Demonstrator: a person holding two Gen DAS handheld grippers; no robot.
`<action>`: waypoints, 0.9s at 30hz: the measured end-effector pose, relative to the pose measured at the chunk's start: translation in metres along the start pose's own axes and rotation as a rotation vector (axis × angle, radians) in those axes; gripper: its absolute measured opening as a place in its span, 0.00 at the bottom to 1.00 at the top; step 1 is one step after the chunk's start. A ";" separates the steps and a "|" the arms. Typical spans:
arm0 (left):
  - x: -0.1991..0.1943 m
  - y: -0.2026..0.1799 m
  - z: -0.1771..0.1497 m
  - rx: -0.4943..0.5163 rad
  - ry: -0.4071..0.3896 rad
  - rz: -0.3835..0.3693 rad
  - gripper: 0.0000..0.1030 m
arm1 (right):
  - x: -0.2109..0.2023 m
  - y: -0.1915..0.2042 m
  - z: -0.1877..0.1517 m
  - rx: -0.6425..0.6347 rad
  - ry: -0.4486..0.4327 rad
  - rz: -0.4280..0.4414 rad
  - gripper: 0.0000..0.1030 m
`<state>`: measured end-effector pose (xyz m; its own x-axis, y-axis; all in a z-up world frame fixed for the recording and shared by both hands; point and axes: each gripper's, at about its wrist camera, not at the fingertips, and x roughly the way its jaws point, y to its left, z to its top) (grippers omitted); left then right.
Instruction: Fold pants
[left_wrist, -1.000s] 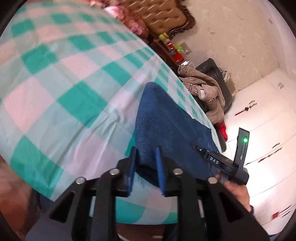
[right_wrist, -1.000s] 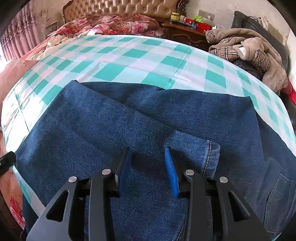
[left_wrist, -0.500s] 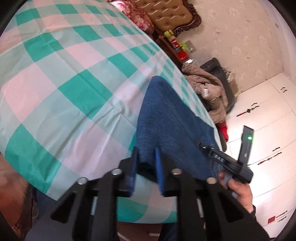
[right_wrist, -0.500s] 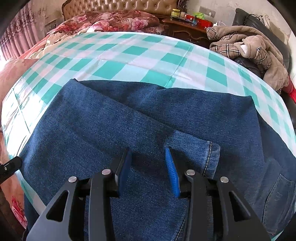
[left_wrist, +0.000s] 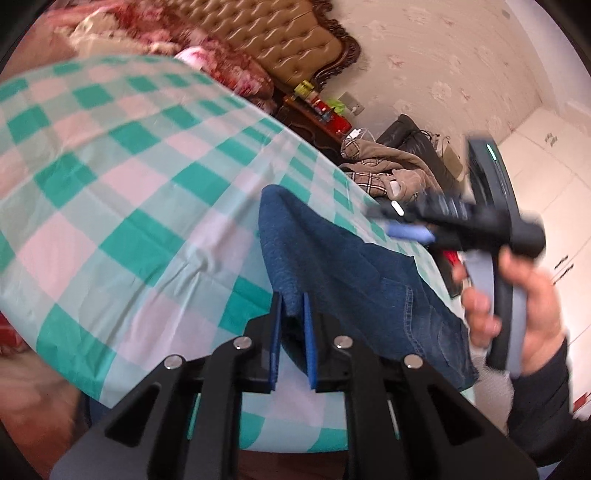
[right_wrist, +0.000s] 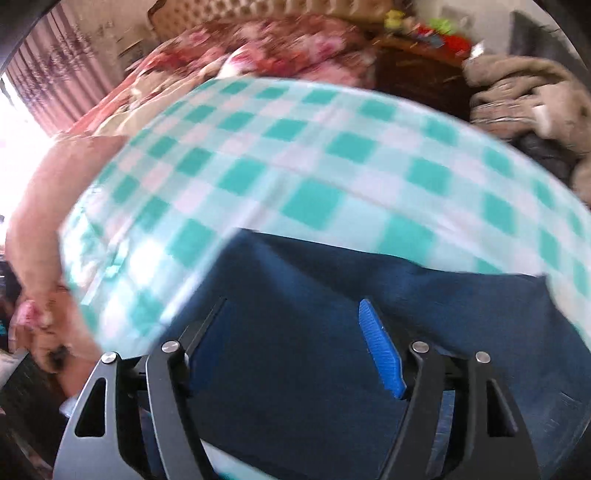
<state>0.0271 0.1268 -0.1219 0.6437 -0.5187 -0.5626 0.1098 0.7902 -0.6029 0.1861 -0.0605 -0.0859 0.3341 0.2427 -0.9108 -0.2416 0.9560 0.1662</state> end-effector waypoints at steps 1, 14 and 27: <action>-0.001 -0.005 0.000 0.018 -0.007 0.007 0.11 | 0.003 0.009 0.008 -0.014 0.019 0.009 0.67; -0.005 -0.034 -0.005 0.147 -0.026 0.058 0.10 | 0.087 0.083 0.028 -0.137 0.162 -0.162 0.66; 0.016 -0.011 -0.016 0.005 0.027 0.042 0.58 | 0.077 0.078 0.006 -0.126 0.006 -0.226 0.20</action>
<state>0.0237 0.1051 -0.1335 0.6271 -0.4935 -0.6027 0.0871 0.8133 -0.5753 0.1986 0.0342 -0.1406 0.3873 0.0237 -0.9216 -0.2735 0.9576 -0.0903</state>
